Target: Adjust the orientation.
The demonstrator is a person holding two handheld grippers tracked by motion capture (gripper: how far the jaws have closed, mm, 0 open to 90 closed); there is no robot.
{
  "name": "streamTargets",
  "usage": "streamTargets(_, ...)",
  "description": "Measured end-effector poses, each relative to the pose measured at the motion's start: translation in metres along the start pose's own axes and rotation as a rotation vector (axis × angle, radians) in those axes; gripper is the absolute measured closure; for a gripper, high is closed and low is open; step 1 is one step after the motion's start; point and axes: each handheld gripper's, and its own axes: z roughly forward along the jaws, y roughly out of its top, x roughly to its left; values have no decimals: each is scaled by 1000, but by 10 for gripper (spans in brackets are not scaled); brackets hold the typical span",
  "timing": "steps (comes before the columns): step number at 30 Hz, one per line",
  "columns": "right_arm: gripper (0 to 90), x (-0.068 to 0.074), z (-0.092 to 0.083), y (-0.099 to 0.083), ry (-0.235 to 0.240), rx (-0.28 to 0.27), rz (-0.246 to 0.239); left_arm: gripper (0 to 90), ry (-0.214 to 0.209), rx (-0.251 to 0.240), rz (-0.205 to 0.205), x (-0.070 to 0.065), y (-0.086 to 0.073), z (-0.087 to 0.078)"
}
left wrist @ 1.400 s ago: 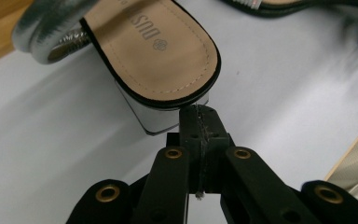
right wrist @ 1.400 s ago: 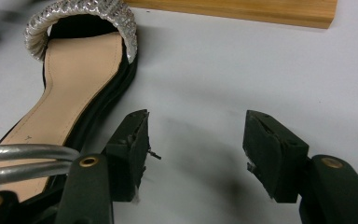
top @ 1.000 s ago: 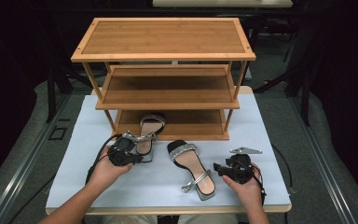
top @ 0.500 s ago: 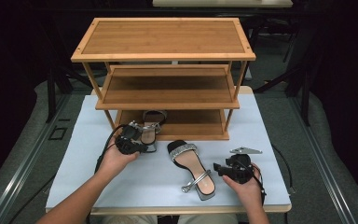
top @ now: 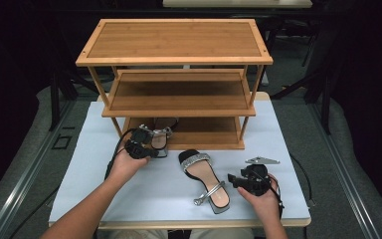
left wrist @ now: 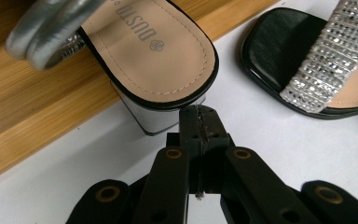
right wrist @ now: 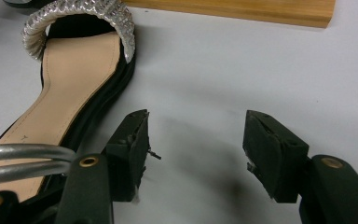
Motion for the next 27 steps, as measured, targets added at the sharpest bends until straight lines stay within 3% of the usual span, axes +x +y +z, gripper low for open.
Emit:
streamTargets(8,402,0,0,0,-7,-3,-4,900,-21,0,-20,7,3,4)
streamTargets(18,401,0,0,0,-8,-3,-9,897,-21,-18,-16,7,0,5)
streamTargets(27,402,2,-4,1,-3,-25,-4,815,-67,-47,-6,7,-19,-7)
